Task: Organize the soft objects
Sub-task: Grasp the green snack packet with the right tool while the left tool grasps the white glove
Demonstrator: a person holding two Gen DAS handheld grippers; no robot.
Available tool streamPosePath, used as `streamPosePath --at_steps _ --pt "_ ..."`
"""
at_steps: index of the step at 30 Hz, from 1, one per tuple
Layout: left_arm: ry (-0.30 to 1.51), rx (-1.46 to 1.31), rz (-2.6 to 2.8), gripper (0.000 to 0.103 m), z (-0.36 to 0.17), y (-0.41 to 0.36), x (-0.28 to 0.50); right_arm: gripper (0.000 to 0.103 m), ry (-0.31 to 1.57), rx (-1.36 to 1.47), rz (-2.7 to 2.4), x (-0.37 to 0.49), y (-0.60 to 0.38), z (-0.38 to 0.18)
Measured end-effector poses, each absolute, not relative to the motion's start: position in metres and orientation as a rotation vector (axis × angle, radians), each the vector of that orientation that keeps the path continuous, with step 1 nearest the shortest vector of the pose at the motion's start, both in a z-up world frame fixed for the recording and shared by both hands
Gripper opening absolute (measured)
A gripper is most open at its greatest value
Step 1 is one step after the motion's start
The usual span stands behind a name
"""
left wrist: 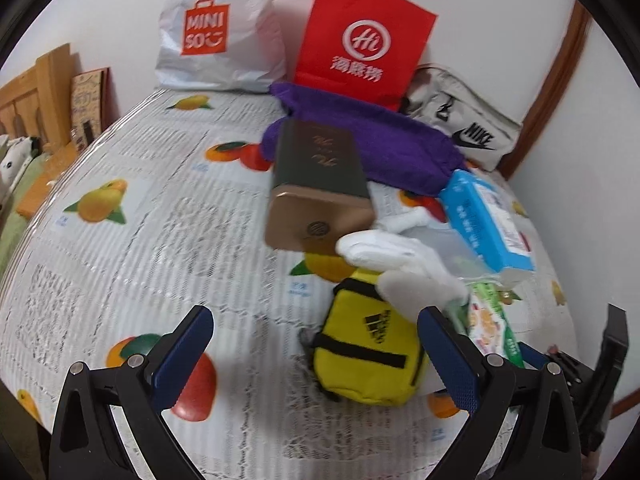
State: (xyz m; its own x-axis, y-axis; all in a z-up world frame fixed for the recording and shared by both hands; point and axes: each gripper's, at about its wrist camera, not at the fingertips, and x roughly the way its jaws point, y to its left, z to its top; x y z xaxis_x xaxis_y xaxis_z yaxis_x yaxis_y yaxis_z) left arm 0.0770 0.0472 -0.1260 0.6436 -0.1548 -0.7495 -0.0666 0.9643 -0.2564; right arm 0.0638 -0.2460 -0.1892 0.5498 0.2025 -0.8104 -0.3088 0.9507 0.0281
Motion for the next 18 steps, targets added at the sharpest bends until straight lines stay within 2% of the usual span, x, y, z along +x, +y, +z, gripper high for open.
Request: streamPosePath --at_steps 6,18 --pt "0.859 -0.240 -0.110 0.102 -0.119 0.025 0.088 0.036 0.924 -0.116 0.302 0.065 -0.249 -0.189" --pt "0.929 -0.125 -0.094 0.102 -0.134 -0.025 0.137 0.037 0.916 -0.078 0.284 0.069 -0.273 -0.190"
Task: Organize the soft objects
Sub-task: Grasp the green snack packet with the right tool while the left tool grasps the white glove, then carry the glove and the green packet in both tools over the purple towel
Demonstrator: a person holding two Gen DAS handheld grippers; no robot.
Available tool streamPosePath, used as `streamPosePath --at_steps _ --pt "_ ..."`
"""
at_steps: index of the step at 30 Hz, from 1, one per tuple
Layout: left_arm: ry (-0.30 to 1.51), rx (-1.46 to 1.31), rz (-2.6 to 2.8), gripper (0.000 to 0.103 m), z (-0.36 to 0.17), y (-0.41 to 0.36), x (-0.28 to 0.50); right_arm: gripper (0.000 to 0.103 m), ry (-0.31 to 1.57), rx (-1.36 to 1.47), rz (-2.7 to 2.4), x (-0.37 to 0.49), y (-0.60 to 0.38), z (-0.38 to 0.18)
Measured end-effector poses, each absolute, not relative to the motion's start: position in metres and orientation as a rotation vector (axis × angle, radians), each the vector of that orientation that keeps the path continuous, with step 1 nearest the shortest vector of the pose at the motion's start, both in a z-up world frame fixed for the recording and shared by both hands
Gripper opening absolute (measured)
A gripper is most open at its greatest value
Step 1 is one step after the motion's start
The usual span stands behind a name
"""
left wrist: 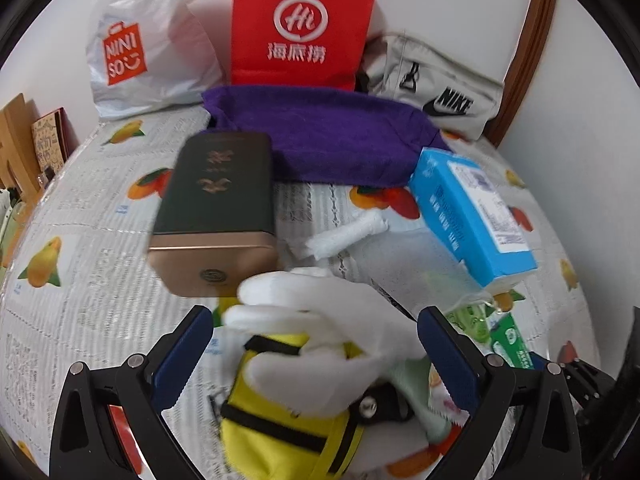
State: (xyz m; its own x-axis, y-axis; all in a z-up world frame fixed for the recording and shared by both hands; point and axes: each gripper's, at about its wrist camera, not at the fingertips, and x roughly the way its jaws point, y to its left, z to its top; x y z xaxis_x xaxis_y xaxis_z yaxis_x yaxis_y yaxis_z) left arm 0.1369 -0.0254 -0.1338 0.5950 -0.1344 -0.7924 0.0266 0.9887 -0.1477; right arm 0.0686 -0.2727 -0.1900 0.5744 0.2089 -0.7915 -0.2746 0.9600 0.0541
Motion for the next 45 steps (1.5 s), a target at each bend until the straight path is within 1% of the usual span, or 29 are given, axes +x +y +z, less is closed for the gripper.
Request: streamPosePath --at_steps 1,2,3,4,5,6,7,10,13,14,15,19,28,37,45 --pt "0.939 -0.121 -0.090 0.102 -0.137 -0.028 0.140 0.038 0.910 -0.076 0.283 0.069 -0.273 -0.190" --pt "0.940 -0.117 -0.082 0.099 -0.139 -0.029 0.141 0.038 0.905 -0.068 0.283 0.070 -0.273 -0.191" --pt "0.936 -0.115 -0.073 0.094 -0.141 -0.030 0.142 0.038 0.900 -0.055 0.282 0.071 -0.274 -0.191" --pt "0.939 -0.121 -0.060 0.079 -0.142 -0.029 0.143 0.038 0.896 -0.042 0.283 0.072 -0.276 -0.191" --pt "0.944 -0.131 -0.060 0.070 -0.143 -0.028 0.145 0.038 0.893 -0.037 0.286 0.073 -0.276 -0.191" --pt "0.951 -0.148 -0.079 0.068 -0.145 -0.027 0.146 0.038 0.890 -0.034 0.289 0.074 -0.277 -0.191" --pt "0.954 -0.152 -0.091 0.062 -0.147 -0.027 0.146 0.038 0.887 -0.033 0.288 0.074 -0.277 -0.192" --pt "0.943 -0.143 -0.106 0.056 -0.145 -0.026 0.143 0.037 0.874 -0.043 0.277 0.076 -0.274 -0.192" --pt "0.922 -0.180 -0.122 0.038 -0.138 -0.016 0.137 0.036 0.859 -0.055 0.265 0.077 -0.270 -0.192" --pt "0.919 -0.199 -0.133 0.031 -0.136 -0.012 0.135 0.036 0.858 -0.057 0.261 0.077 -0.269 -0.192" --pt "0.919 -0.210 -0.138 0.029 -0.134 -0.009 0.135 0.036 0.860 -0.057 0.259 0.077 -0.268 -0.192" --pt "0.893 -0.230 -0.123 0.026 -0.127 0.008 0.129 0.036 0.870 -0.060 0.251 0.078 -0.265 -0.191" --pt "0.842 -0.262 -0.080 0.025 -0.109 0.045 0.107 0.035 0.901 -0.048 0.239 0.076 -0.262 -0.188" --pt "0.814 -0.304 -0.033 0.025 -0.104 0.074 0.096 0.029 0.899 -0.039 0.215 0.079 -0.260 -0.185" --pt "0.790 -0.314 -0.051 0.024 -0.089 0.074 0.098 0.024 0.873 -0.026 0.231 0.078 -0.262 -0.165"
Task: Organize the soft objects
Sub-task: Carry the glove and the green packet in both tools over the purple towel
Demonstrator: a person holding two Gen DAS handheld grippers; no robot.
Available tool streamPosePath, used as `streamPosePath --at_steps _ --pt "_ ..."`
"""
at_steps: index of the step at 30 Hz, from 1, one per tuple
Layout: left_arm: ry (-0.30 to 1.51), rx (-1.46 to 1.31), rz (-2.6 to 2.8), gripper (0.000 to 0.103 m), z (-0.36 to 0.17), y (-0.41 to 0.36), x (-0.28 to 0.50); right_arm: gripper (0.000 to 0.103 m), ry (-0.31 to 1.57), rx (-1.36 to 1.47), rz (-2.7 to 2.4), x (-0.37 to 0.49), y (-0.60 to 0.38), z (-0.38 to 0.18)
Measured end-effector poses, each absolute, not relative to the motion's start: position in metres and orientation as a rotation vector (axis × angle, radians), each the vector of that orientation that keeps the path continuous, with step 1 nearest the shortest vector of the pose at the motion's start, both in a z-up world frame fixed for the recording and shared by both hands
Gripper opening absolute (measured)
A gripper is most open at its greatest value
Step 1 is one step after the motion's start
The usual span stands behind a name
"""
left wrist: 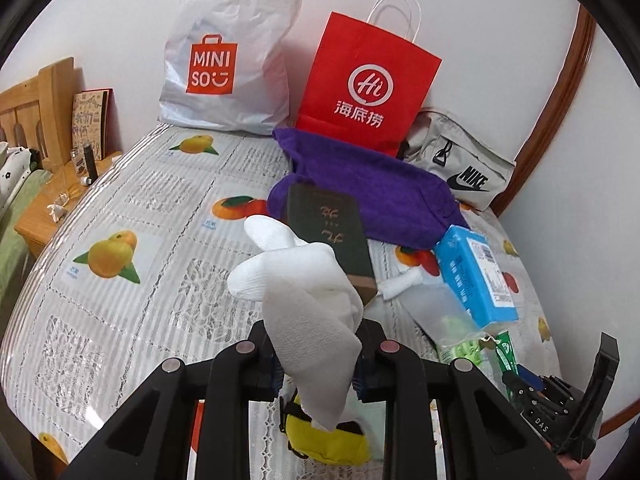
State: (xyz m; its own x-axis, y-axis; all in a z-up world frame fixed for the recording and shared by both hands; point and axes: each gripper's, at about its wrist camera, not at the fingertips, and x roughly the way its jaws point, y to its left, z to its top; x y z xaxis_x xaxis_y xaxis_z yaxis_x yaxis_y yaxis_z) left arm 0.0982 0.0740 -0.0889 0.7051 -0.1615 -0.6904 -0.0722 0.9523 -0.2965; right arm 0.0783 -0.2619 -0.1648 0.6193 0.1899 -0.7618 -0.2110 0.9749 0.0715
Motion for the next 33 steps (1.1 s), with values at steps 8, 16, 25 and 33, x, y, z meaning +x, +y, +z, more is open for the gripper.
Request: streamPosePath --at_steps 8,16,25,33 --pt "0.774 -0.296 -0.062 0.024 -0.070 0.066 0.110 0.024 0.813 -0.037 0.286 0.072 -0.257 -0.127" --pt "0.764 -0.279 -0.065 0.024 -0.051 0.061 0.130 0.024 0.757 -0.030 0.323 0.088 -0.251 -0.094" --pt "0.749 -0.261 -0.058 0.024 -0.031 0.062 0.160 0.024 0.732 -0.023 0.320 0.135 -0.246 -0.070" --pt "0.757 -0.238 -0.059 0.024 -0.026 0.061 0.203 0.024 0.686 -0.024 0.308 0.180 -0.243 -0.049"
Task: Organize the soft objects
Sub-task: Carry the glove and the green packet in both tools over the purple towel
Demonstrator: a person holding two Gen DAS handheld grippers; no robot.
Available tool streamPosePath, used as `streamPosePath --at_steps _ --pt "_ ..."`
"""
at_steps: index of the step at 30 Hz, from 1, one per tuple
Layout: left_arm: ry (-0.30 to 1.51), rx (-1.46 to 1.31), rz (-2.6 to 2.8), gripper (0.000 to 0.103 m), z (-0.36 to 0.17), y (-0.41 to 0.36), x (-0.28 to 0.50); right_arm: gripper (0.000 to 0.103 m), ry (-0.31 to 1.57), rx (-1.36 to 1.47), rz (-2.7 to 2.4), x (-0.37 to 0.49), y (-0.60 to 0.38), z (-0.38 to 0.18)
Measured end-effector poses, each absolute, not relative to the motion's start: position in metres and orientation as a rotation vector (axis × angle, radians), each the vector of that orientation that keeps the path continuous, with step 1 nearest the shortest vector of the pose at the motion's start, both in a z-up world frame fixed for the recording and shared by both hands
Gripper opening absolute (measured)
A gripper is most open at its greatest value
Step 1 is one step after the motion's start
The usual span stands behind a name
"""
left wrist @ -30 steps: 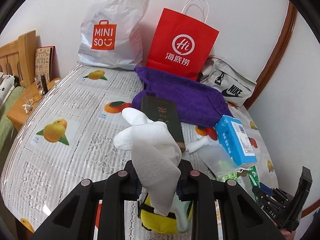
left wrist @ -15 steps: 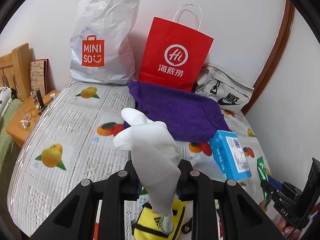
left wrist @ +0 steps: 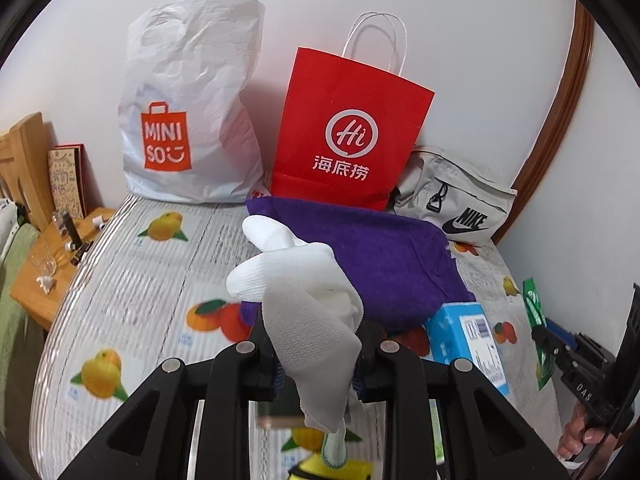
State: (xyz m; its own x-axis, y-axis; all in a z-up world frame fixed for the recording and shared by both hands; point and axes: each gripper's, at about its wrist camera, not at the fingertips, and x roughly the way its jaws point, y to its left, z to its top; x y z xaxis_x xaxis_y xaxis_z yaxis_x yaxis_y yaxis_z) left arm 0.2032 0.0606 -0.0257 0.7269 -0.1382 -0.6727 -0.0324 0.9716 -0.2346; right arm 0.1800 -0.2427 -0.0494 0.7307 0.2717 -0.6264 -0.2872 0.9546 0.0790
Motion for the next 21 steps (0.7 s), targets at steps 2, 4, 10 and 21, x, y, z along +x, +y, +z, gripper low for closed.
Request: streamPosePath --at_steps 2,4,10,21 --pt "0.760 -0.234 -0.054 0.024 -0.027 0.060 0.215 0.024 0.687 -0.017 0.303 0.193 -0.244 -0.049" --pt "0.763 -0.242 -0.056 0.024 -0.028 0.061 0.228 0.024 0.691 -0.009 0.300 0.210 -0.245 -0.050" --pt "0.769 -0.252 -0.072 0.024 -0.030 0.060 0.261 0.024 0.721 0.015 0.302 0.258 -0.248 -0.060" --pt "0.796 -0.241 -0.103 0.024 -0.042 0.046 0.332 0.025 0.768 0.008 0.314 0.327 -0.245 -0.081"
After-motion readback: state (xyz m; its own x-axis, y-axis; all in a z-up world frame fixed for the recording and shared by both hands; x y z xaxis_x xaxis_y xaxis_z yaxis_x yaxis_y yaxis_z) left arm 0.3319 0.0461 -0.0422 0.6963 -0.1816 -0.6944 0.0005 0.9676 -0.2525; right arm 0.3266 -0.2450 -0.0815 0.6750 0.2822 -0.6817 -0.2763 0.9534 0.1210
